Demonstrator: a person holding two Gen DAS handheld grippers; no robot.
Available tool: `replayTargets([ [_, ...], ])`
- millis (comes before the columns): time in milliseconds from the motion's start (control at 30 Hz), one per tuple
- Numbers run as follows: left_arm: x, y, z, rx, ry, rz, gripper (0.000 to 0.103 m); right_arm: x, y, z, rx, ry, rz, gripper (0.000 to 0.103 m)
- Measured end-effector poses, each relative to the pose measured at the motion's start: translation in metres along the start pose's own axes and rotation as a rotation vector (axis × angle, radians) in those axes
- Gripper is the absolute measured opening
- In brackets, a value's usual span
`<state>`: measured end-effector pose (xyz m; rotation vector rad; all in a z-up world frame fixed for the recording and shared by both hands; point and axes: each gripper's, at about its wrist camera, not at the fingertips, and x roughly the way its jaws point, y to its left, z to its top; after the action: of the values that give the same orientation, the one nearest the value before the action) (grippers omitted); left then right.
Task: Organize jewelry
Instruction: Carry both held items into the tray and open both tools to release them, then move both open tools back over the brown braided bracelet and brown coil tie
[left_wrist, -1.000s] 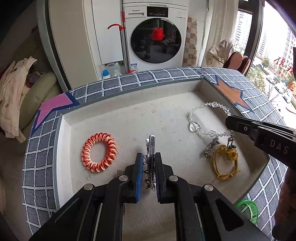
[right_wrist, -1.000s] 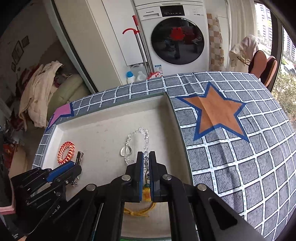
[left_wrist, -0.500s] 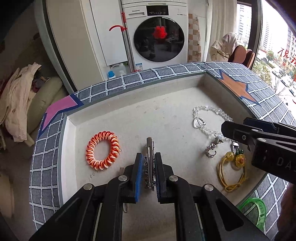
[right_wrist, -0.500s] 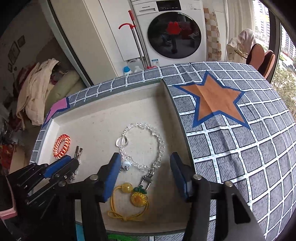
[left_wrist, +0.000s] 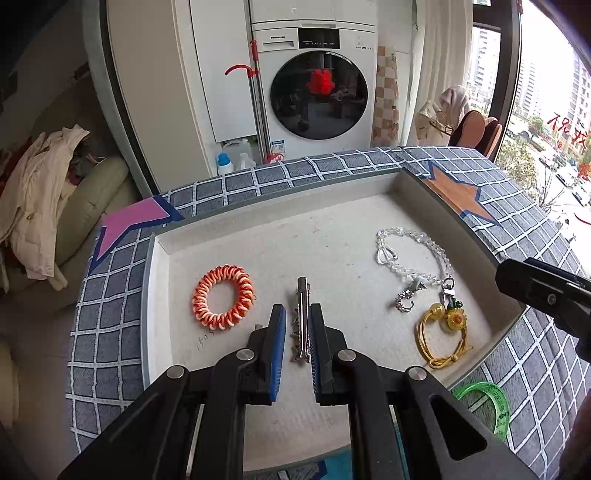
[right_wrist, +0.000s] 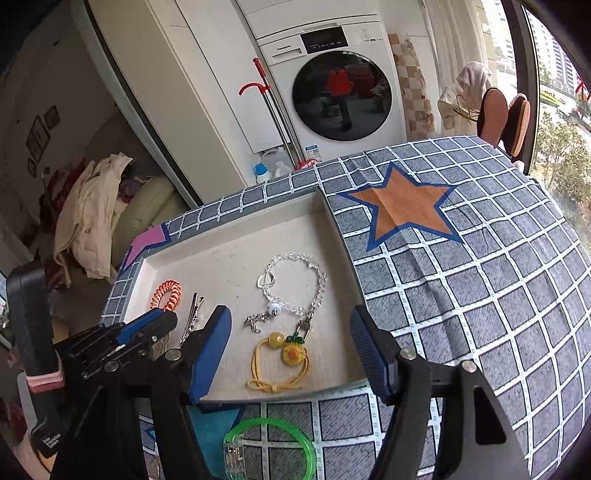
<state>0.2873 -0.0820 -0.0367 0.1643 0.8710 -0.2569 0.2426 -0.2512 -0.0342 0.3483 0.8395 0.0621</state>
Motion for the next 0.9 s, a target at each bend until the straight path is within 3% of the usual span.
replayTargets([
  [600,-0.03,0.017,-0.012,-0.06,-0.029,-0.026,0.032,-0.035,0.007,-0.031,-0.05,0.012,-0.008,0.082],
  [633,-0.033,0.018,-0.015,-0.059,-0.03,-0.025,0.037,-0.036,0.007,-0.032,-0.053,0.016,-0.009,0.083],
  [667,-0.035,0.019,-0.017,-0.059,-0.03,-0.022,0.054,-0.037,0.006,-0.034,-0.055,0.019,-0.008,0.083],
  [700,-0.037,0.021,-0.019,-0.061,-0.026,-0.016,0.103,-0.038,0.006,-0.036,-0.056,0.021,-0.007,0.084],
  [833,-0.048,0.026,-0.031,-0.062,-0.062,0.019,0.103,-0.043,0.002,-0.046,-0.048,0.025,-0.001,0.088],
  [900,-0.054,0.027,-0.038,-0.066,-0.066,0.026,0.103,-0.044,0.001,-0.051,-0.049,0.028,0.001,0.103],
])
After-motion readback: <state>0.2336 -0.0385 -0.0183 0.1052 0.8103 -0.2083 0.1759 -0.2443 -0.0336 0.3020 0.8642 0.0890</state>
